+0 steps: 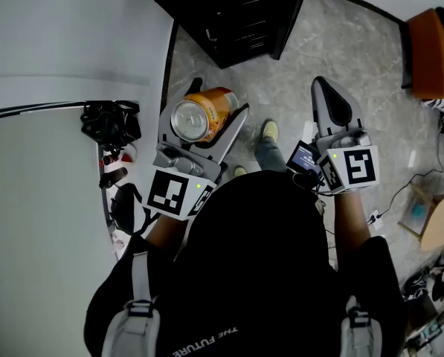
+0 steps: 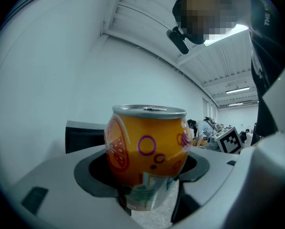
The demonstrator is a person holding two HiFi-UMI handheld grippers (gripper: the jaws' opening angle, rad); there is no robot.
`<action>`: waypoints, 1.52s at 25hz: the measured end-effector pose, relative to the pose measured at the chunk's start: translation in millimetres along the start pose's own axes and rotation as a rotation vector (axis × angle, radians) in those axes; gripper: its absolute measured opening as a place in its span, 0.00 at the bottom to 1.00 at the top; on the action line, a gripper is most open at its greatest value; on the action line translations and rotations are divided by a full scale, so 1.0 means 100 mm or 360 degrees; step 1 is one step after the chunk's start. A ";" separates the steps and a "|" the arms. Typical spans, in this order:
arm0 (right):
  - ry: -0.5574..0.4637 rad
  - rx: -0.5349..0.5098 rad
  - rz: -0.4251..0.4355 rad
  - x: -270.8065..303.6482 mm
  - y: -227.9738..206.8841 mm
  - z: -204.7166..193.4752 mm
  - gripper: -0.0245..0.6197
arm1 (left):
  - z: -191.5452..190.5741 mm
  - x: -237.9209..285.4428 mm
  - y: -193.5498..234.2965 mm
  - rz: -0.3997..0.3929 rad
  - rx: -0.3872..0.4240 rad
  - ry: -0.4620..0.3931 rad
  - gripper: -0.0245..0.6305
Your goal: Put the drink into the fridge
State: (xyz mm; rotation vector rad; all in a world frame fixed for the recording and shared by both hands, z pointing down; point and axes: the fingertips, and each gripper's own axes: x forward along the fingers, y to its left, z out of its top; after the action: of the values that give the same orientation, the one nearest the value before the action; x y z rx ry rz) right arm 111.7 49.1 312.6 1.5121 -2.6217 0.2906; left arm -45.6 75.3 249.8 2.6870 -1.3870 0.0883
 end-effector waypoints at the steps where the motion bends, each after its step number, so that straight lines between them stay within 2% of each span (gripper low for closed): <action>1: -0.0007 0.0012 -0.0001 0.02 -0.04 0.02 0.06 | 0.01 0.05 -0.01 0.0000 0.0004 0.0002 0.56; 13: -0.0013 -0.0008 0.0047 0.15 -0.41 0.11 0.06 | 0.11 0.38 -0.07 0.0043 0.0036 -0.0013 0.56; 26: -0.0052 -0.0032 0.0109 0.11 -0.49 0.18 0.06 | 0.19 0.38 -0.21 0.0091 0.0072 -0.0041 0.56; 30: -0.0120 -0.0032 0.0098 0.09 -0.47 0.29 0.06 | 0.23 0.36 -0.24 0.0098 0.0067 -0.0061 0.56; 34: -0.0074 -0.0018 0.0109 0.05 -0.46 0.23 0.06 | 0.27 0.34 -0.24 0.0097 0.0076 -0.0066 0.56; 38: -0.0100 -0.0046 0.0124 0.12 -0.51 0.28 0.06 | 0.31 0.41 -0.20 0.0102 0.0087 -0.0078 0.56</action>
State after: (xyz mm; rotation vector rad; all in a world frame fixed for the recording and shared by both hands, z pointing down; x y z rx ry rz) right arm 150.2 8.1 292.8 1.4356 -2.7250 0.2139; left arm -5.4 50.3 221.8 2.7061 -1.5066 0.0672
